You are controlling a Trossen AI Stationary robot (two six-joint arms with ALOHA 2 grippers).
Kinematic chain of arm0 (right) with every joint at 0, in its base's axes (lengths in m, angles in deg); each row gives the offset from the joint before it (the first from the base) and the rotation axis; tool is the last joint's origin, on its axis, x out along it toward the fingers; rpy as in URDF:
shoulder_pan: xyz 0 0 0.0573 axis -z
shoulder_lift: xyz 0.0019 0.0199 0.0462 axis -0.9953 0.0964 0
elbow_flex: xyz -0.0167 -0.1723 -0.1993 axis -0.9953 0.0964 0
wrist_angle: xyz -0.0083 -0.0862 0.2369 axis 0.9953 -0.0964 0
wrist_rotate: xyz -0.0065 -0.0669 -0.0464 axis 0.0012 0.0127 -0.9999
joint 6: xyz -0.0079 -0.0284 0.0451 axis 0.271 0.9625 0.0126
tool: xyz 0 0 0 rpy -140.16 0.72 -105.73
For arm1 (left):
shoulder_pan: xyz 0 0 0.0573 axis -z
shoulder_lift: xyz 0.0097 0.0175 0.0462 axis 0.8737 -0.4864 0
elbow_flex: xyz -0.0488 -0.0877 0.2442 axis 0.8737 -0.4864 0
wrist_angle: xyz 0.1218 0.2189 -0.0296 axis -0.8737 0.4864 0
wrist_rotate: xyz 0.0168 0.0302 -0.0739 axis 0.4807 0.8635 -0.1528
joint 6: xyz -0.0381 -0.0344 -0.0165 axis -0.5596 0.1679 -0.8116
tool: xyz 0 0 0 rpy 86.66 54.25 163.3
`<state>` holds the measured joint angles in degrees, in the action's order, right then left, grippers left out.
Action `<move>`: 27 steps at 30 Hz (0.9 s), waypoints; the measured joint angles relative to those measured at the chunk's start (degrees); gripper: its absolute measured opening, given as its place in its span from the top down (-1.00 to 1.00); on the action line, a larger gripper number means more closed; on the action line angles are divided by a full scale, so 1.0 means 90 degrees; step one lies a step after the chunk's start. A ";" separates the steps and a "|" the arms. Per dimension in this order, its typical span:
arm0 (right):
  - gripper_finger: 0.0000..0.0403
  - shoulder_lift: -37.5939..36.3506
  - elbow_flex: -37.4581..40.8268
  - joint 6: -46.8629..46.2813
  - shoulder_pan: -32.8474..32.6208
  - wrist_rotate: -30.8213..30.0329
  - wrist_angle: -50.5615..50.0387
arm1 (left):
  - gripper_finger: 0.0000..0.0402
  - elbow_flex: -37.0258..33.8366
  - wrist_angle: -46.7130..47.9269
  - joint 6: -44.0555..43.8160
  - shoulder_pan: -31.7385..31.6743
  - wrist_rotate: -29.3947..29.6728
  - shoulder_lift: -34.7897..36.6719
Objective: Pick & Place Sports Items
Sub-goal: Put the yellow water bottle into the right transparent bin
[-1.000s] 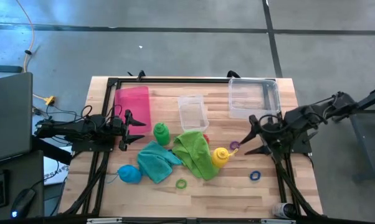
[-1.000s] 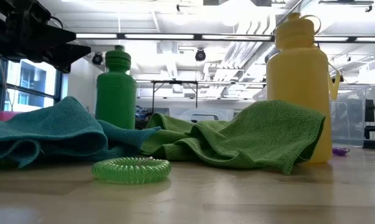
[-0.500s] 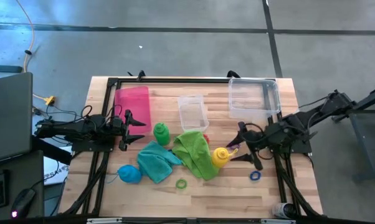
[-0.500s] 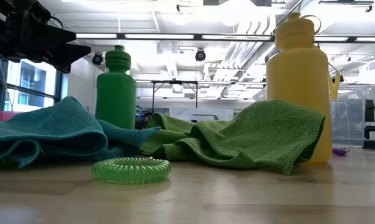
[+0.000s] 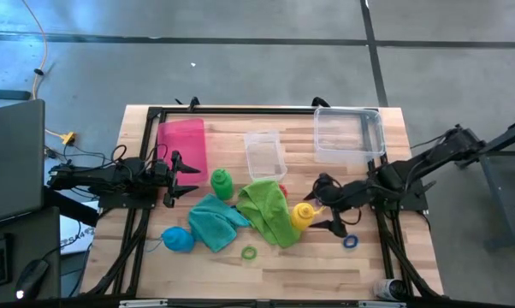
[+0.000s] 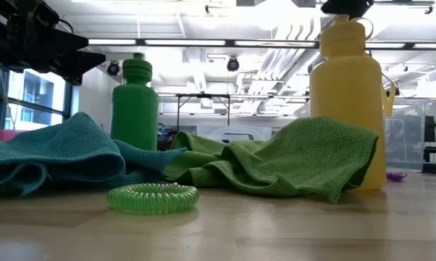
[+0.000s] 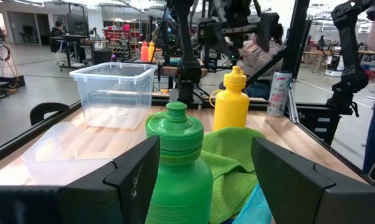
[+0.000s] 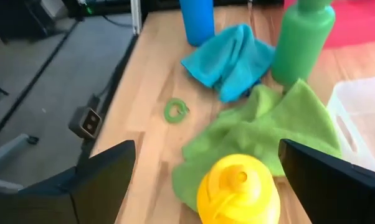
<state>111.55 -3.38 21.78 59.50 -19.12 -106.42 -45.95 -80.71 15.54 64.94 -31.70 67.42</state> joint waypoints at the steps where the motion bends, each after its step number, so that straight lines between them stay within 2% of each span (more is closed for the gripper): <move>1: -0.92 0.0064 0.0000 -0.0001 0.0000 -0.0004 -0.0069 | -0.24 0.0001 0.0000 0.0000 0.0000 0.0000 -0.0002; 16: -0.97 0.0627 0.0000 -0.0001 0.0002 -0.0374 -0.0322 | -0.24 0.0001 0.0000 -0.0002 -0.0001 0.0000 0.0000; 27: -0.97 0.1008 0.0000 -0.0023 0.0302 -0.0182 -0.0337 | -0.24 -0.0001 0.0000 0.0000 -0.0001 0.0000 -0.0002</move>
<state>120.63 -3.38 21.58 62.22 -20.76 -109.45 -45.96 -80.71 15.54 64.93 -31.70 67.40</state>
